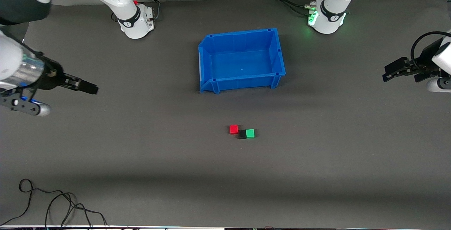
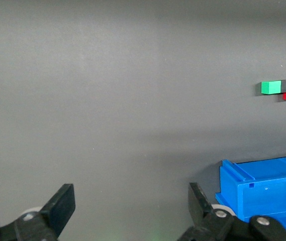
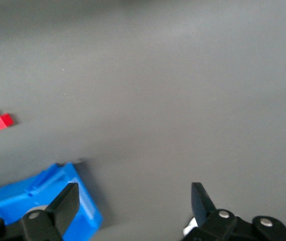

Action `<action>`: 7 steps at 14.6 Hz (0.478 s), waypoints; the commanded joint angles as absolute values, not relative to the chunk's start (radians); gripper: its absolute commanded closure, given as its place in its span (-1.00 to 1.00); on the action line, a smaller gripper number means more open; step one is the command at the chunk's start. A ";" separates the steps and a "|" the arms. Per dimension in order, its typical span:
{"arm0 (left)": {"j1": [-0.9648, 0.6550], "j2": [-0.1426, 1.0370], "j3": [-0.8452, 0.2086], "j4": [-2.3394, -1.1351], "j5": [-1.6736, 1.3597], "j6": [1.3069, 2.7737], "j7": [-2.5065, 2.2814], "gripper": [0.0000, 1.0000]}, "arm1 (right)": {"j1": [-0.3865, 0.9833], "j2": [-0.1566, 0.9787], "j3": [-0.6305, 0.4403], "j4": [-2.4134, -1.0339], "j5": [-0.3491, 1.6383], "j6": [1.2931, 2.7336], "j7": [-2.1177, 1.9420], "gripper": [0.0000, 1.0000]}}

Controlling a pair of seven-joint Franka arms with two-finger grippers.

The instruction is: Attach green and red cubes to black cube

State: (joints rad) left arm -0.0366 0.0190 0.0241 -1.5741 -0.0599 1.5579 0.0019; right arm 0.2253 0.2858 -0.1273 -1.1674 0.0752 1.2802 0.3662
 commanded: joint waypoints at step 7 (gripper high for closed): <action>-0.057 0.075 0.020 -1.476 0.013 1.443 0.025 -1.00 | 0.265 0.152 -0.152 -1.445 0.018 1.523 0.210 -0.96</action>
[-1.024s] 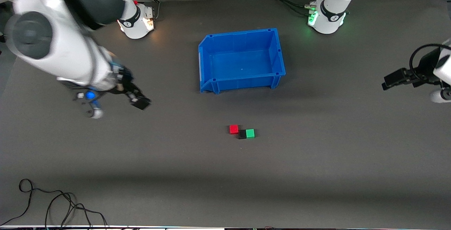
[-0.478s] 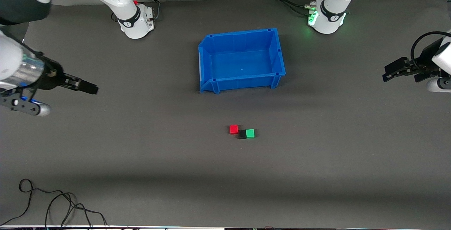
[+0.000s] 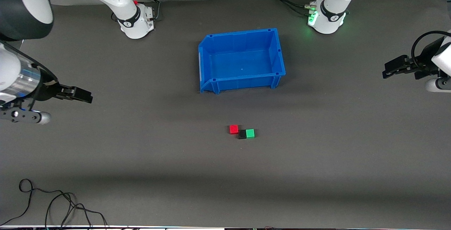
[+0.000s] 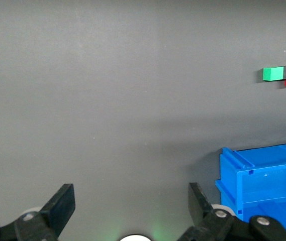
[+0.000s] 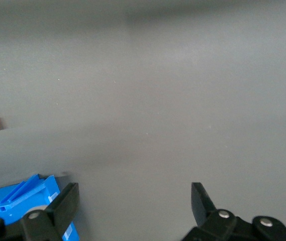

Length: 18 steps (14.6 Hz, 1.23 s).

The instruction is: Attach green and red cubes to black cube

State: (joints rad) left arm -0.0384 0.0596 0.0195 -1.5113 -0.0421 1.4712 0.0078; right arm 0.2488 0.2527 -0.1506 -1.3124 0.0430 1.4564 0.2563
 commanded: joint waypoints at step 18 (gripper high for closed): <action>-0.063 0.061 0.017 -1.508 0.014 1.486 -0.008 -1.00 | 0.058 0.006 0.014 -1.671 0.021 1.681 0.144 -0.97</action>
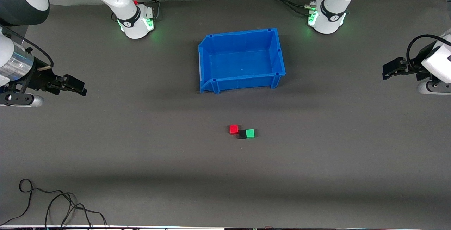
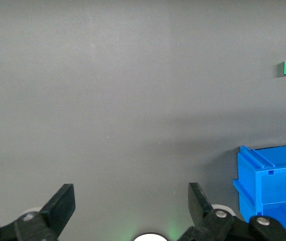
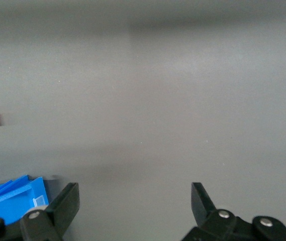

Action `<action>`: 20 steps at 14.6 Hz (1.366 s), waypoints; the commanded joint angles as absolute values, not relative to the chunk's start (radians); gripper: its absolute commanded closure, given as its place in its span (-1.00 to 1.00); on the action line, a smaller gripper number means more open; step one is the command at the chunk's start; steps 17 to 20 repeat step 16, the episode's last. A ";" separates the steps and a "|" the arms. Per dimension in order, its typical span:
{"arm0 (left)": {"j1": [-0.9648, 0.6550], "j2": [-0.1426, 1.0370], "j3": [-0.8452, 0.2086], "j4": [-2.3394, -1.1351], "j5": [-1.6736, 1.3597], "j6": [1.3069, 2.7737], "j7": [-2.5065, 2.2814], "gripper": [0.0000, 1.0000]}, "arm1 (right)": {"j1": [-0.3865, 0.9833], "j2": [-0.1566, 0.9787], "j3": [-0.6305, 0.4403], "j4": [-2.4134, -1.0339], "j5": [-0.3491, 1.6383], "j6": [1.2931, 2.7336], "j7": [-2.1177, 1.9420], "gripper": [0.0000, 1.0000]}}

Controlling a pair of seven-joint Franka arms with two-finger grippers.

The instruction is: Attach green and red cubes to black cube

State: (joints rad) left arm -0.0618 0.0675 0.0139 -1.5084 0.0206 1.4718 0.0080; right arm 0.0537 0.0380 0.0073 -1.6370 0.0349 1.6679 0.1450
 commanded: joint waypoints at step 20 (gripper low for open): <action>-0.061 0.069 0.017 -1.499 -0.002 1.477 -0.014 -1.00 | 0.061 0.008 0.015 -1.671 0.020 1.681 0.143 -0.98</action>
